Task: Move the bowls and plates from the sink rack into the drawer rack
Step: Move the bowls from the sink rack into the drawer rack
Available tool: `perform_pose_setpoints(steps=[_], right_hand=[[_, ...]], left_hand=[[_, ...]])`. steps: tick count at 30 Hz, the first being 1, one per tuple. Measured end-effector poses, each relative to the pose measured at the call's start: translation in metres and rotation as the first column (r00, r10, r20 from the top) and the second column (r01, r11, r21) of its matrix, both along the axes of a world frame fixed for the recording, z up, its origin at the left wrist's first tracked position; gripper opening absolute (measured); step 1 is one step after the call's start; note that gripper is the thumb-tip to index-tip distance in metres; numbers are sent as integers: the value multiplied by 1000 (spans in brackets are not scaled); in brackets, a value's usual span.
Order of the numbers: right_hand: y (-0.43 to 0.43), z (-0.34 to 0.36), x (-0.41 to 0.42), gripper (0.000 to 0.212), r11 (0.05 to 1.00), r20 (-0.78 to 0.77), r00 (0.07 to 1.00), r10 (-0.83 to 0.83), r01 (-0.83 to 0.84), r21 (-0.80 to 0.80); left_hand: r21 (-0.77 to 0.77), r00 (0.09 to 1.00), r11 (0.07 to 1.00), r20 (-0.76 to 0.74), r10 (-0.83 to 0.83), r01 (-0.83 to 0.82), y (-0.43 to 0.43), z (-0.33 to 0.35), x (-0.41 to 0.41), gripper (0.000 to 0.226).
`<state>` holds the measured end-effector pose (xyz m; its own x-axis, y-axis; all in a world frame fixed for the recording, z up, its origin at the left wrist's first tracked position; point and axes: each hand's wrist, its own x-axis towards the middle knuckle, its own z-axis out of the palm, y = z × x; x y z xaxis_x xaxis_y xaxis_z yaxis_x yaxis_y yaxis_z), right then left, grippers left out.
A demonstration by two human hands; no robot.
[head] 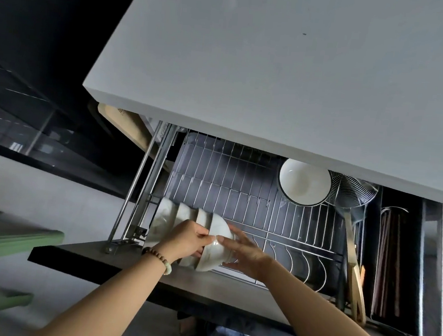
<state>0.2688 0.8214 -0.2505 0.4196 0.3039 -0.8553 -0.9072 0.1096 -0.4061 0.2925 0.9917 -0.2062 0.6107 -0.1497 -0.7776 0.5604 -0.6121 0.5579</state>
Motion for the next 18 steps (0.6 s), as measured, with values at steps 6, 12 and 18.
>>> perform_pose_setpoints(steps=[6,12,18], right_hand=[[-2,4,-1,52,997,7,997,72,-72,-32],[-15,27,-5,35,985,90,986,140,-129,-117],[-64,76,-22,45,781,153,880,449,-304,-545]], left_hand=[[26,998,999,60,-25,23,-2,-1,-3,42],[3,998,999,32,54,-54,3,18,-4,15],[189,947,966,233,-220,178,-5,66,5,18]])
